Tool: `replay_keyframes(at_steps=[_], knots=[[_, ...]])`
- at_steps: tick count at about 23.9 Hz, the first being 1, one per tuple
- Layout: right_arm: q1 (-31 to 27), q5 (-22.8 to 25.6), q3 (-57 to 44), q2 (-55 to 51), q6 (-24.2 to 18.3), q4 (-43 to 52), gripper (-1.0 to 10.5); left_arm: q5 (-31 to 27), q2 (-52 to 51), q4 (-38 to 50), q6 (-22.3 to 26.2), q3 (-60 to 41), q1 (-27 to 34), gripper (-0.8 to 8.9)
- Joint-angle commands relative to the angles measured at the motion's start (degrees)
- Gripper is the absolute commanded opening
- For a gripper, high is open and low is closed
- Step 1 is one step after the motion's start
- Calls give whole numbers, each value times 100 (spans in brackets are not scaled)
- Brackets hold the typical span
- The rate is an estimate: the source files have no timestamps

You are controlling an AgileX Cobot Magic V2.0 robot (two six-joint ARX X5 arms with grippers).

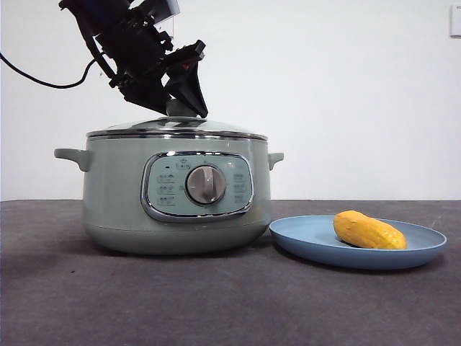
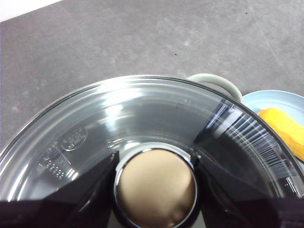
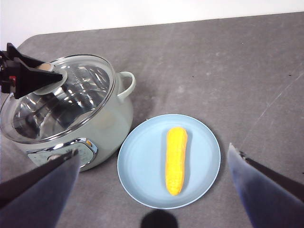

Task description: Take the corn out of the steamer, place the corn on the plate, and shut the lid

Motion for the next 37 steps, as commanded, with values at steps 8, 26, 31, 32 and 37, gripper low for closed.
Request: replay_keyframes(at_steps=[8, 26, 31, 32, 37], knots=[[9, -11, -37, -4, -22, -7, 662, -2, 96, -118, -37, -57, 17, 394], [9, -409, -37, -2, -284, -483, 661, 85, -1290, -968, -46, -57, 35, 548], [9, -1121, -37, 15, -599, -782, 660, 885, -2264, -2192, -387, -55, 37, 529], [9, -1244, -37, 31, -632, -872, 660, 1040, -2476, -2437, -420, -55, 37, 529], [11, -1384, -37, 92, -796, -1292, 658, 1241, -3342, -3364, -487, -57, 35, 529]])
